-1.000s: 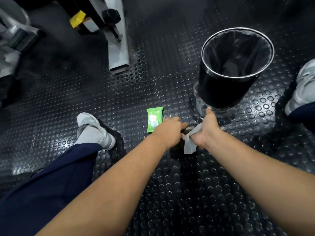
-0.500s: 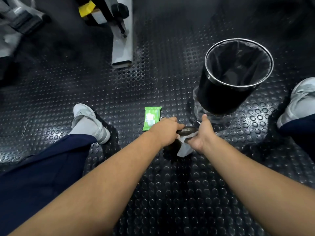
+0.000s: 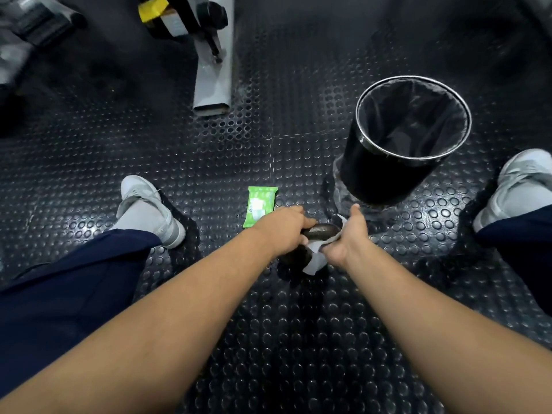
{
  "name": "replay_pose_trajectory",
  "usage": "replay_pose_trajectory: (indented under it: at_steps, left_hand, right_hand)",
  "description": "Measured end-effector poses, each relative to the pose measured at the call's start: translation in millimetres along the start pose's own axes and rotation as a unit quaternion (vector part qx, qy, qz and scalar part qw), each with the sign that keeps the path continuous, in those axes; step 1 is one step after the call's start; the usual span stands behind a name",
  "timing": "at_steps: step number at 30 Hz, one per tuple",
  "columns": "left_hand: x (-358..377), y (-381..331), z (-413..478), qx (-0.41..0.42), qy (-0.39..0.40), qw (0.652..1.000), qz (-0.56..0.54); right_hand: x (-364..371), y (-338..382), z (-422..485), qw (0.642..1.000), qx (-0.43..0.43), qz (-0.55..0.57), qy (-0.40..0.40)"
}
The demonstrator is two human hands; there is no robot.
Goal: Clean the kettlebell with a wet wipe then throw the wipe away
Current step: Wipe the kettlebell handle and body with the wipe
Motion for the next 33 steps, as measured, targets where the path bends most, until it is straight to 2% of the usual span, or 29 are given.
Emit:
replay_pose_trajectory:
  at_steps: [4, 10, 13, 20, 24, 29, 33]
  left_hand:
    - [3.4, 2.2, 1.3, 0.008, 0.006, 1.0, 0.011]
    - [1.5, 0.6, 0.0, 0.012, 0.013, 1.0, 0.009]
    - [2.4, 1.5, -0.3, 0.011, 0.021, 1.0, 0.003]
    - [3.2, -0.1, -1.0, 0.009, 0.017, 1.0, 0.01]
    - [0.2, 0.5, -0.7, 0.008, 0.024, 1.0, -0.004]
    - [0.2, 2.8, 1.5, 0.008, 0.028, 1.0, -0.003]
    - [-0.4, 1.9, 0.5, 0.009, 0.024, 1.0, -0.01]
  right_hand:
    - [13.5, -4.3, -7.2, 1.0, -0.002, 0.003, 0.021]
    - [12.0, -10.7, -4.5, 0.997, 0.016, 0.07, 0.033]
    - [6.1, -4.5, 2.6, 0.996, 0.01, 0.082, 0.016]
    - [13.2, -4.3, -5.7, 0.998, -0.04, 0.03, 0.031]
    - [-7.8, -4.1, 1.3, 0.999, -0.018, -0.016, 0.026]
    - [4.9, 10.3, 4.2, 0.998, -0.009, 0.03, 0.053]
    - [8.6, 0.6, 7.2, 0.999, -0.037, 0.028, 0.028]
Point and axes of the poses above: each hand's wrist, its own z-axis towards the middle knuckle, its own x-axis out of the palm, y = z × x, the point moved 6 cm from there along z, towards the middle knuckle, and after that the axes turned 11 degrees about z, right-handed, at the moved point
